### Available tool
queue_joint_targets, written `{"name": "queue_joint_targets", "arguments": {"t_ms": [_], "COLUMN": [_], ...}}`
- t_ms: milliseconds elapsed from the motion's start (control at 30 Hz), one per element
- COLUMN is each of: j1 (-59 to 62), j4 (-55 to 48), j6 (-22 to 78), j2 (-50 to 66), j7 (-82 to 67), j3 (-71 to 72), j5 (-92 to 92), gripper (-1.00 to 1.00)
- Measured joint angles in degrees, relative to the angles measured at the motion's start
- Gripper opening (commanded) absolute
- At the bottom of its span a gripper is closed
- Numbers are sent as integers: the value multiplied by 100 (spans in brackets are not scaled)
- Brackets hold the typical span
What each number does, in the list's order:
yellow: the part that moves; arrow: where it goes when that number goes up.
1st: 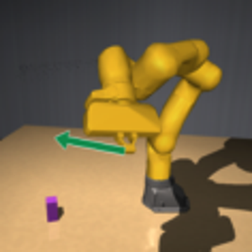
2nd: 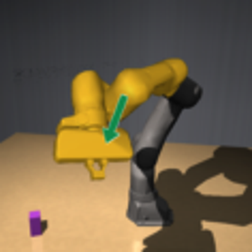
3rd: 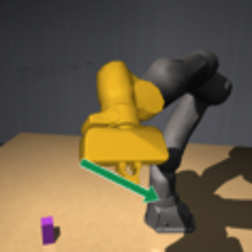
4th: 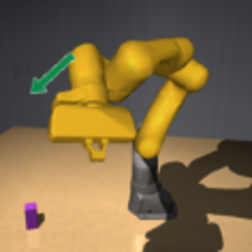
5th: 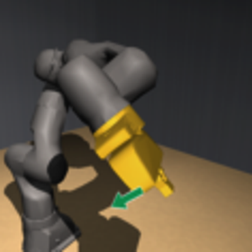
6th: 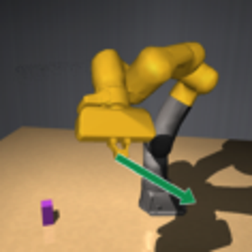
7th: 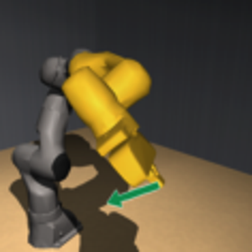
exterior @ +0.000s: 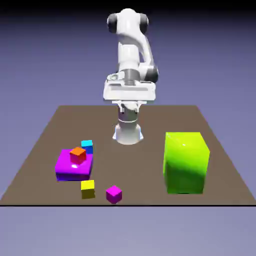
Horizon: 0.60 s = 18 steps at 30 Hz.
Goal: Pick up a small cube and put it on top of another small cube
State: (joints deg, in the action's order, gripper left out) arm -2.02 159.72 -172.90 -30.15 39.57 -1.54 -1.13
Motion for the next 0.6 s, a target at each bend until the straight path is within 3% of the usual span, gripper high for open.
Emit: {"name": "queue_joint_targets", "arguments": {"t_ms": [600], "j1": [-1983], "j4": [-1916], "j6": [1649], "j2": [3738], "j7": [-4314], "j3": [-2296], "j5": [-1686], "gripper": [0]}}
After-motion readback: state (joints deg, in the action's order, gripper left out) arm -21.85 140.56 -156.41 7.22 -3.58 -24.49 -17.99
